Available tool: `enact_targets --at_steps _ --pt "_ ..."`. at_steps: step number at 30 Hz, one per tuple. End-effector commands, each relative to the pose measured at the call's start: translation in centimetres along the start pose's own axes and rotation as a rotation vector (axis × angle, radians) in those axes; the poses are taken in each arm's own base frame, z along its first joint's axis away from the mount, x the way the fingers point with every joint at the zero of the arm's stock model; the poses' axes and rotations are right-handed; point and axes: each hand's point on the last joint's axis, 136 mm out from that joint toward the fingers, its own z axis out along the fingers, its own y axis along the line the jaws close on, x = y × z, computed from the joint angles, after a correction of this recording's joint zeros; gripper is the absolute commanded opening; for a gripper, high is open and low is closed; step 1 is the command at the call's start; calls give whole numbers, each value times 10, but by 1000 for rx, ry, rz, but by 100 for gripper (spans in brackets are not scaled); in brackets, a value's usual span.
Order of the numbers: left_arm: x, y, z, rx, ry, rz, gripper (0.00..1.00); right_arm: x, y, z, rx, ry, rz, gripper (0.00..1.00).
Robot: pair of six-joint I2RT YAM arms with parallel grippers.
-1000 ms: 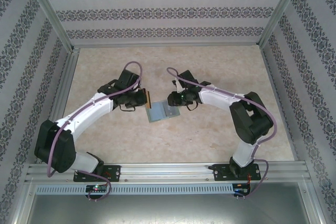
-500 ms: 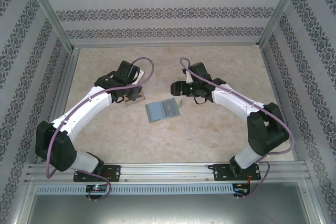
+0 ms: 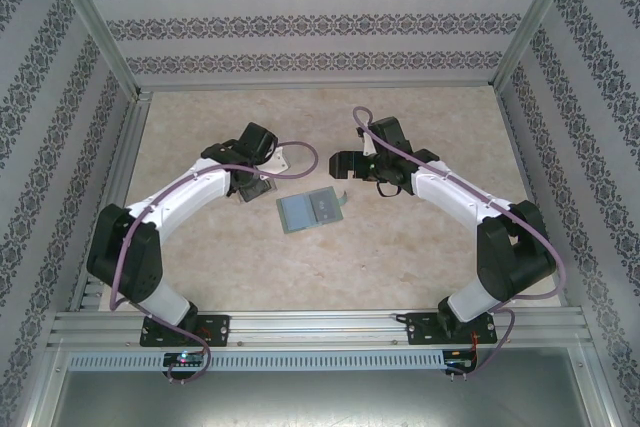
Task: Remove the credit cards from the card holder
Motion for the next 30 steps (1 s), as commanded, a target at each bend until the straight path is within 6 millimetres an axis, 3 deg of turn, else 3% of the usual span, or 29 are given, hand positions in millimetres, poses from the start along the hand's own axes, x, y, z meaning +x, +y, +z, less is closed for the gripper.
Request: enact_targets --at_steps 1,9,23,30 --pt "-9 22 -1 -86 8 67 0 -1 -4 -3 2 -7 -11 98" --pt "-11 21 10 -75 31 89 0 0 -9 2 2 8 4 98" --pt "8 8 33 -38 127 139 0 1 -14 8 -2 23 19 98" --pt "7 14 28 -61 131 119 0 0 -16 11 -6 30 27 98"
